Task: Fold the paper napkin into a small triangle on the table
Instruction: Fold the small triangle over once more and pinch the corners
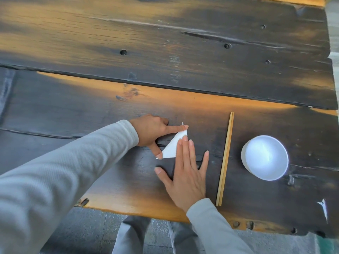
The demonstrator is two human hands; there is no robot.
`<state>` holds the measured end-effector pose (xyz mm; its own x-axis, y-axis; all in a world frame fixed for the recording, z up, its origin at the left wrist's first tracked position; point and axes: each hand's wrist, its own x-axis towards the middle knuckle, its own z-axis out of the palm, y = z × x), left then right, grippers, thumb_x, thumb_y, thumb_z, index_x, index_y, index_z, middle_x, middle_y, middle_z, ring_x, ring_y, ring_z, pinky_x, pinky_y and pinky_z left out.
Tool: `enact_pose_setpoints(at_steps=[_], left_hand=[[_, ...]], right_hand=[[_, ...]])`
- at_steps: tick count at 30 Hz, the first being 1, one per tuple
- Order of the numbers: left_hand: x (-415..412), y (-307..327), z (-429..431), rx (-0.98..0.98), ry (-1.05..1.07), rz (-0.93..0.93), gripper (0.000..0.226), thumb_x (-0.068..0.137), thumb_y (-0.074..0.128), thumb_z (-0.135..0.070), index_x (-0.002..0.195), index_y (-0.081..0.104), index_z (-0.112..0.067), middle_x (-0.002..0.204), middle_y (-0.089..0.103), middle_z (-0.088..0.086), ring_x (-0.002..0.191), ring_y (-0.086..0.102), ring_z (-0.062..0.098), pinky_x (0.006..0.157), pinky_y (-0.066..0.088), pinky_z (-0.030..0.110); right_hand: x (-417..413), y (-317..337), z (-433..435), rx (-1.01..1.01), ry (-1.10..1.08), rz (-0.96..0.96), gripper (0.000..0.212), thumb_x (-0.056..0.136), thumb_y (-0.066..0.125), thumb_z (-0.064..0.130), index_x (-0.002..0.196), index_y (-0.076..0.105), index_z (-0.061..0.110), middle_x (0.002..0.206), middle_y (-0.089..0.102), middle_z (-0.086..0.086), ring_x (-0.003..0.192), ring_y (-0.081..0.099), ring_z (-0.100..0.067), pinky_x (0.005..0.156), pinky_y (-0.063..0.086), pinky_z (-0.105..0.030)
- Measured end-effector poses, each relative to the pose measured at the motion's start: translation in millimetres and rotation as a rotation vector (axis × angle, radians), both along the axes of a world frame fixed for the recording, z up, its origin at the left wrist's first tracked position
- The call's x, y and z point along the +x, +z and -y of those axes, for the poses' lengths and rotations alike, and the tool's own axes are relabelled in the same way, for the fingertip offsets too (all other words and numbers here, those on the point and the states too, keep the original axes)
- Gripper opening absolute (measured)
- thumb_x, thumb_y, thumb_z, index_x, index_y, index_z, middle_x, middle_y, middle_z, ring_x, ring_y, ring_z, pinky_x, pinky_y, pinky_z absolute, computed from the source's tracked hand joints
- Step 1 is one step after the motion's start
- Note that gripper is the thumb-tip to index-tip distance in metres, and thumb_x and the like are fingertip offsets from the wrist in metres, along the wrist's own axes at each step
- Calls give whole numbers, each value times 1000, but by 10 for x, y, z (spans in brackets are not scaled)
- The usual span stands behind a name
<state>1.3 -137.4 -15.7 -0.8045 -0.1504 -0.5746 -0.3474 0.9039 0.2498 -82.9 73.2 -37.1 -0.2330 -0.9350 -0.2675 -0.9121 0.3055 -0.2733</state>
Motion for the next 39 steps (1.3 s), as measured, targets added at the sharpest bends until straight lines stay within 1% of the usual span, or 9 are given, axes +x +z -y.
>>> enact_pose_setpoints(at_steps=[11,14,18,21,24,29,33,37,39], left_hand=[[-44,55,-11,-37,-5,57,120,70,73,-68,154,-11,-44,93,43,1,76,45,22,69,35,32],[-102,65,-19,-106,-26,82,119,72,69,-71,152,-15,-44,93,54,4,75,48,22,68,35,32],[-251,68,-32,-147,-36,99,119,72,66,-74,151,-18,-44,95,67,7,80,60,25,68,37,33],[-365,93,-11,-158,-65,95,119,71,62,-79,150,-20,-46,96,68,8,88,65,28,72,39,34],[-465,122,10,-176,-88,94,117,69,57,-83,148,-22,-49,96,70,9,88,66,28,80,47,37],[-657,137,-15,-194,-124,112,117,70,56,-83,148,-24,-48,101,70,10,90,66,29,79,46,36],[-686,176,2,-162,-147,148,120,69,59,-81,146,-27,-49,106,69,9,95,66,29,88,51,42],[-713,207,8,-159,-119,186,126,67,63,-80,146,-29,-47,99,69,10,89,66,29,87,53,43],[-722,239,-14,-152,-101,196,129,64,66,-81,144,-30,-49,85,65,8,81,62,28,83,52,40]], right_hand=[[-54,0,-29,-4,0,-29,99,93,25,81,161,13,11,171,6,-5,157,6,-21,120,1,-67],[-75,11,-11,3,-2,-49,100,92,24,82,161,16,9,171,10,-6,157,8,-22,120,0,-67],[-208,32,4,18,16,-91,100,92,24,82,161,17,9,170,12,-7,157,8,-23,121,0,-67],[-304,56,11,38,33,-103,100,93,23,82,160,18,9,170,13,-8,157,9,-25,121,3,-67],[-392,74,9,55,37,-121,100,92,20,82,161,16,10,170,11,-7,157,7,-24,122,2,-64],[-489,92,8,84,8,-130,101,92,17,83,161,12,9,170,5,-7,157,2,-24,123,-1,-61],[-495,98,11,100,8,-106,103,91,16,84,161,10,8,170,2,-8,157,2,-26,123,1,-60],[-490,117,40,101,-9,-64,104,91,12,84,160,12,7,170,5,-10,157,3,-27,124,6,-59],[-483,128,47,92,-21,-25,103,91,12,84,160,11,7,170,6,-10,157,3,-28,125,7,-57]])
